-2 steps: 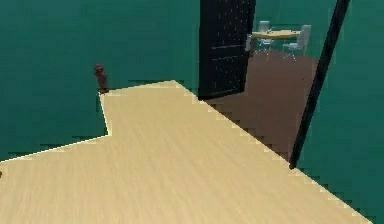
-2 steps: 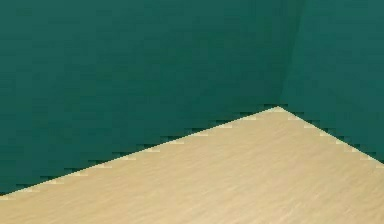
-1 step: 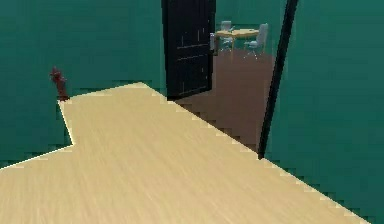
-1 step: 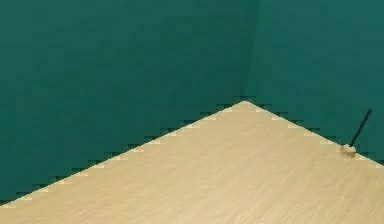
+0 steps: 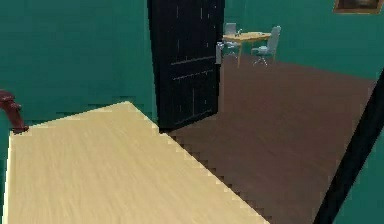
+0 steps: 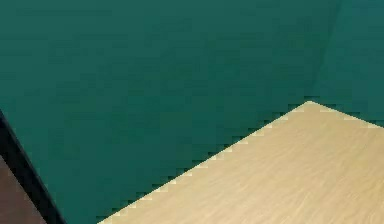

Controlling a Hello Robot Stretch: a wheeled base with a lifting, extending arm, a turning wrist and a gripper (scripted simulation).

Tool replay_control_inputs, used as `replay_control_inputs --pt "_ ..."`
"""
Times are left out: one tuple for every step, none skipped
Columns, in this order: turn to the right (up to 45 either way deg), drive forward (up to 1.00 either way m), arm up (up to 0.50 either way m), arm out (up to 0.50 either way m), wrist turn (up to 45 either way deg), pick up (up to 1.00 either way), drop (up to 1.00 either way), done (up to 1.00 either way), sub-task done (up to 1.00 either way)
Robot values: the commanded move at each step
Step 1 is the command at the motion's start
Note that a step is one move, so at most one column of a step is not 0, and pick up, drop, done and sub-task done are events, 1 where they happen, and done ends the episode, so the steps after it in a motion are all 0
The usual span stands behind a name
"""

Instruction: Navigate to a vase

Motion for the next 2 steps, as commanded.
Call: replay_control_inputs --pt "6.0 0.00 0.00 0.00 0.0 0.00 0.00 0.00 0.00" --pt "0.0 0.50 0.00 0.00 0.0 0.00 0.00 0.00 0.00"
